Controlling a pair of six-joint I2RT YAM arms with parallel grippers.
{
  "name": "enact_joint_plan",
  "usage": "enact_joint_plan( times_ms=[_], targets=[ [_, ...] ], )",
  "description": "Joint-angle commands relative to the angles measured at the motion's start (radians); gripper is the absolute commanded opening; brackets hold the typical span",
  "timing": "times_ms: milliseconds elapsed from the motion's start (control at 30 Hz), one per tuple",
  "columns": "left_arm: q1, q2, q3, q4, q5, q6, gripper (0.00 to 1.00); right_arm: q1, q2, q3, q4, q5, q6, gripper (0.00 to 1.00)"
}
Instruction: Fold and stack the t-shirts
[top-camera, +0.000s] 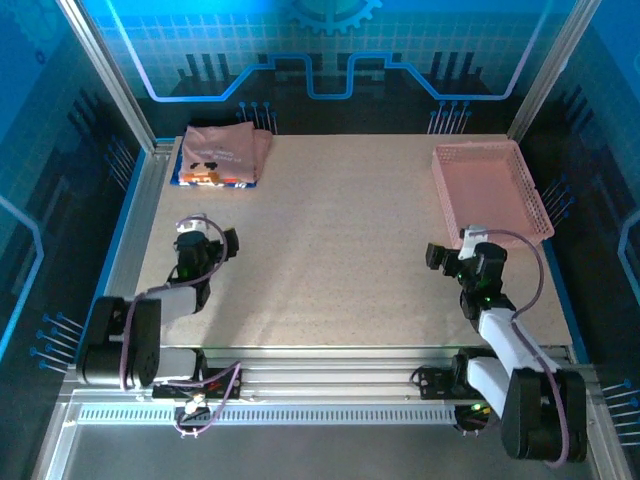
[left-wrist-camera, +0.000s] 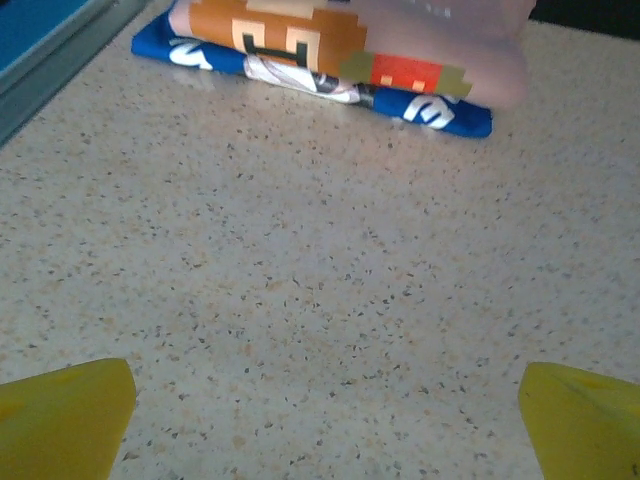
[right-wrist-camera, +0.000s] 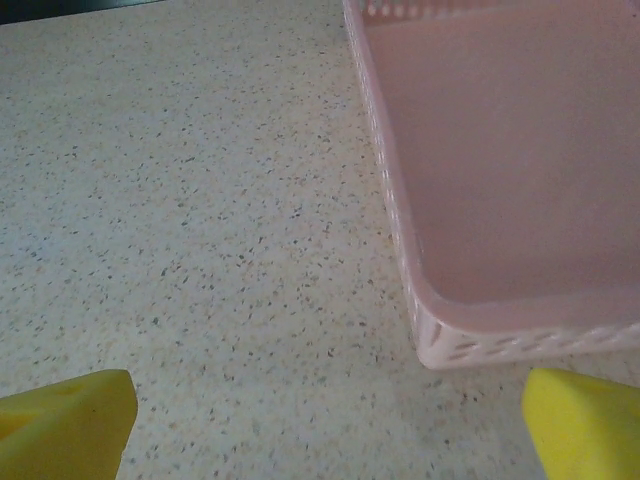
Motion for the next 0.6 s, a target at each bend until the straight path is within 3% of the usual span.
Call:
enact_joint_plan(
  times_ms=[0, 33, 100, 233, 300, 333, 567],
  targets=[
    [-0.011, 0.139, 0.007, 0.29, 0.063, 0.071, 0.99, 0.047, 0.116, -0.018, 0.306, 0.023, -0.053, 1.0],
    [-0.011, 0.198, -0.013, 0.414, 0.062, 0.083, 0.99, 0.051, 0.137, -0.008, 0.316, 0.021, -0.058, 1.0],
    [-0.011, 0.154, -0.004, 0.32, 0.06, 0.064, 0.99, 0.057, 0.208, 0.0, 0.408, 0.037, -0.059, 1.0],
    [-0.009, 0.167, 0.006, 0.328, 0.057, 0.066, 0.99, 0.075, 0.435, 0.064, 0.541, 0.025, -0.075, 1.0],
    [-0.011, 0.168, 0.019, 0.307, 0.049, 0.068, 0.99, 0.122, 0.53, 0.118, 0.56, 0.092, -0.11, 1.0],
    [-0.013, 0.169, 0.028, 0.293, 0.041, 0.07, 0.99, 0.131, 0.499, 0.15, 0.439, 0.104, -0.108, 1.0],
    [-0.022, 0.17, 0.032, 0.282, 0.026, 0.076, 0.99, 0.156, 0.51, 0.166, 0.426, 0.101, -0.146, 1.0]
  ],
)
